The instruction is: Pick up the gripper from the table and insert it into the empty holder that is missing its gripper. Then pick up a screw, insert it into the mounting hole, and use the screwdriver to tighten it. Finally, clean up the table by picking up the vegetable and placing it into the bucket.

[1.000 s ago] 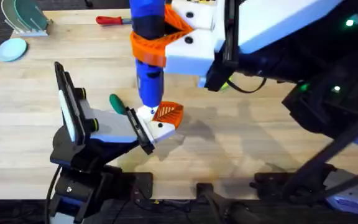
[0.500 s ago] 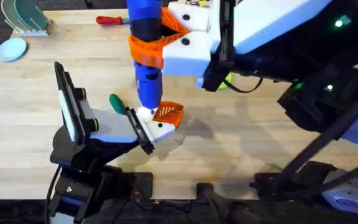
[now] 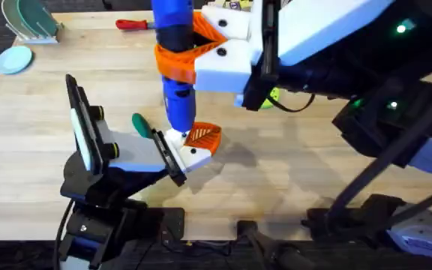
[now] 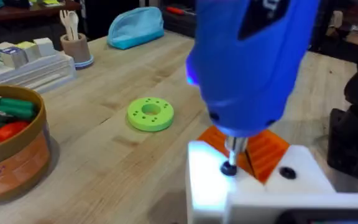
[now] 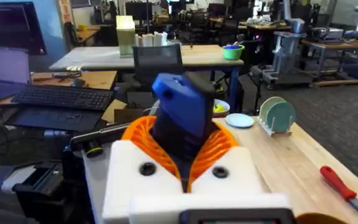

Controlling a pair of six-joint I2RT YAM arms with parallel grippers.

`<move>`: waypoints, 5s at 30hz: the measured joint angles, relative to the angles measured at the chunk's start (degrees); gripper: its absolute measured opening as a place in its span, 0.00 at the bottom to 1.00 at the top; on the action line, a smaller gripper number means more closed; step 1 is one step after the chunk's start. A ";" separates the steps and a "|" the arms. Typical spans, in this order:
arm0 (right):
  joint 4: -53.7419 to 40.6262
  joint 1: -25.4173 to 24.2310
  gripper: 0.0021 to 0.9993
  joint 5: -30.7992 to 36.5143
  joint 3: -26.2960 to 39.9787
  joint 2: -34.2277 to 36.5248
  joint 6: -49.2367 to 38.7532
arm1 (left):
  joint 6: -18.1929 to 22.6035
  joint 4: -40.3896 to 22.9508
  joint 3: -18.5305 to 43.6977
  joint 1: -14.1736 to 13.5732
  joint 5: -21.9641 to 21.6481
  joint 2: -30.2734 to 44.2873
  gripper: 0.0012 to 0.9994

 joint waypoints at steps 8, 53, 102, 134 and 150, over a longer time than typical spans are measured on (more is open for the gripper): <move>-0.94 0.00 0.02 0.03 0.00 0.37 -0.73 | 0.00 0.00 0.00 0.00 0.00 0.00 0.01; -27.02 -36.79 0.02 16.31 -0.14 1.33 -32.56 | 0.00 0.01 0.00 0.00 0.00 0.00 0.01; -52.57 -33.51 0.98 51.88 1.38 19.34 -53.64 | -0.01 0.00 0.00 0.00 0.00 -0.02 0.01; -53.69 -18.86 0.99 49.34 2.27 7.72 -37.20 | -6.47 -19.20 16.18 0.00 -17.91 3.88 0.99; -53.62 -18.86 0.99 49.34 2.27 7.72 -37.20 | -9.05 -53.28 54.17 0.00 -38.13 51.85 0.99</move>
